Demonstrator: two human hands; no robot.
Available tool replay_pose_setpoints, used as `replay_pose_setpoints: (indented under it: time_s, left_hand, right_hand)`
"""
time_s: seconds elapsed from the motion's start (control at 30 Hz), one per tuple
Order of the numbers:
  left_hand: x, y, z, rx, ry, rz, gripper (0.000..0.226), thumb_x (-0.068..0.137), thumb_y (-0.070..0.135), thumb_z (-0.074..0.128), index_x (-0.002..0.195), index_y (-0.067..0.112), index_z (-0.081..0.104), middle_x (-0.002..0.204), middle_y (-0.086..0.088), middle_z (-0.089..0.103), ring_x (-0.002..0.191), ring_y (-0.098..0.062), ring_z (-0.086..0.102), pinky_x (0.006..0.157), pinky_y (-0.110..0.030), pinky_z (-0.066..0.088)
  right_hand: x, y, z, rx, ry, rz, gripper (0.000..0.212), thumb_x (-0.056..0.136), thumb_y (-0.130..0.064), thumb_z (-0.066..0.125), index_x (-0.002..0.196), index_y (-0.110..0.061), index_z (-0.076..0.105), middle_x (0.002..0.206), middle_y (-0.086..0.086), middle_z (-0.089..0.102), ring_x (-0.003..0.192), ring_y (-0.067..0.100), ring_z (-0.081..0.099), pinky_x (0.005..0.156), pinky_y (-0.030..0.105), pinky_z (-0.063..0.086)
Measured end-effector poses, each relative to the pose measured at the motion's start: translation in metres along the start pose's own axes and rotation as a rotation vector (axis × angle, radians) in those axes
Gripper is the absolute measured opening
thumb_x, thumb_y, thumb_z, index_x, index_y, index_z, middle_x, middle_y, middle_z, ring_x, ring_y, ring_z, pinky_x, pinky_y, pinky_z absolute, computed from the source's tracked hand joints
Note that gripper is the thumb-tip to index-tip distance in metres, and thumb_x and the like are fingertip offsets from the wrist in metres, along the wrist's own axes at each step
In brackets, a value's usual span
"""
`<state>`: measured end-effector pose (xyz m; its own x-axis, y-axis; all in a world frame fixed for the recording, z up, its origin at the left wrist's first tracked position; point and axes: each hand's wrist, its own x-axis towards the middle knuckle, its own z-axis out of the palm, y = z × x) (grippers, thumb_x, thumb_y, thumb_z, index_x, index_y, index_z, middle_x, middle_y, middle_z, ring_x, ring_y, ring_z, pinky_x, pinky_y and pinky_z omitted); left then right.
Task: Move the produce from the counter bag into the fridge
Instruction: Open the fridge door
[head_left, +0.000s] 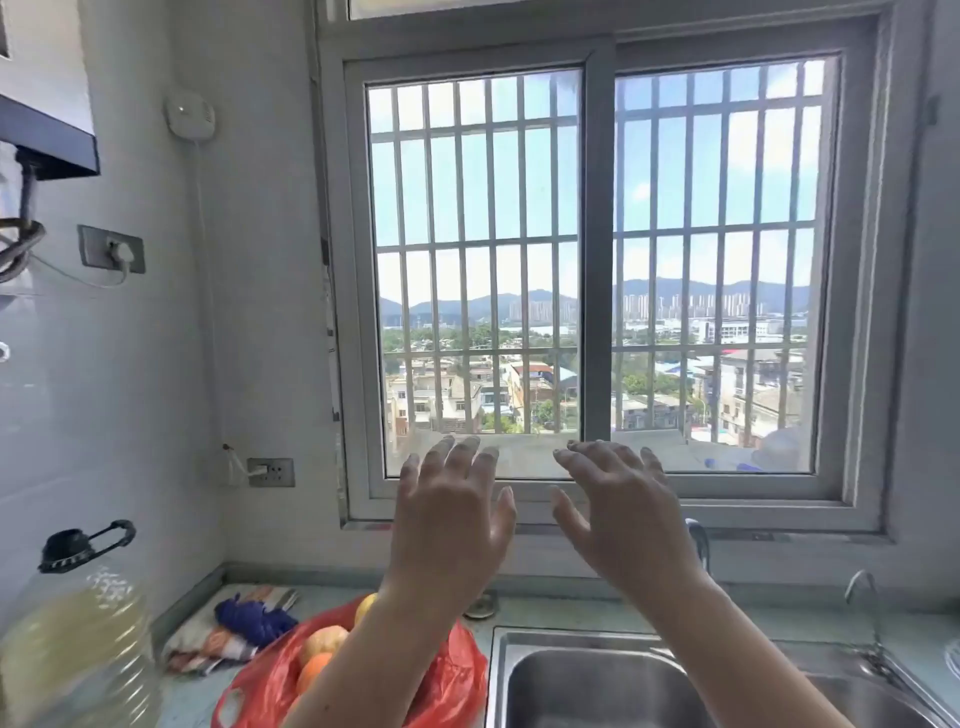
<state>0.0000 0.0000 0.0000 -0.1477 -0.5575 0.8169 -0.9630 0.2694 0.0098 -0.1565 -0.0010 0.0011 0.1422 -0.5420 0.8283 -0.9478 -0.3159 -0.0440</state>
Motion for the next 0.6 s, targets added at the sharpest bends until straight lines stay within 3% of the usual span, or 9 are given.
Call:
replay_pose_setpoints:
  time_s: [0.17, 0.33, 0.6]
  left_hand:
    - [-0.006, 0.021, 0.016, -0.128, 0.015, 0.076, 0.044, 0.078, 0.038, 0.042, 0.104, 0.012, 0.066, 0.107, -0.006, 0.069, 0.103, -0.027, 0.063, 0.088, -0.049, 0.047]
    - [-0.029, 0.054, 0.037, -0.366, -0.005, 0.139, 0.044, 0.079, 0.036, 0.042, 0.104, 0.01, 0.065, 0.108, -0.008, 0.068, 0.103, -0.03, 0.062, 0.088, -0.051, 0.048]
    - [-0.082, 0.136, 0.049, -0.636, -0.129, 0.304, 0.042, 0.078, 0.034, 0.042, 0.104, 0.01, 0.066, 0.11, -0.007, 0.067, 0.106, -0.03, 0.06, 0.09, -0.051, 0.044]
  right_hand:
    - [-0.021, 0.014, -0.009, -0.075, 0.027, 0.042, 0.031, 0.069, -0.025, 0.077, 0.096, -0.011, 0.07, 0.095, 0.006, 0.071, 0.087, 0.025, 0.068, 0.084, 0.053, 0.047]
    - [-0.066, 0.029, -0.027, -0.165, 0.016, 0.135, 0.042, 0.079, -0.037, 0.042, 0.102, -0.014, 0.069, 0.103, 0.003, 0.07, 0.097, 0.024, 0.065, 0.088, 0.055, 0.044]
    - [-0.153, 0.051, -0.081, -0.348, -0.055, 0.381, 0.042, 0.08, -0.034, 0.043, 0.103, -0.011, 0.069, 0.107, 0.006, 0.069, 0.102, 0.028, 0.063, 0.091, 0.058, 0.044]
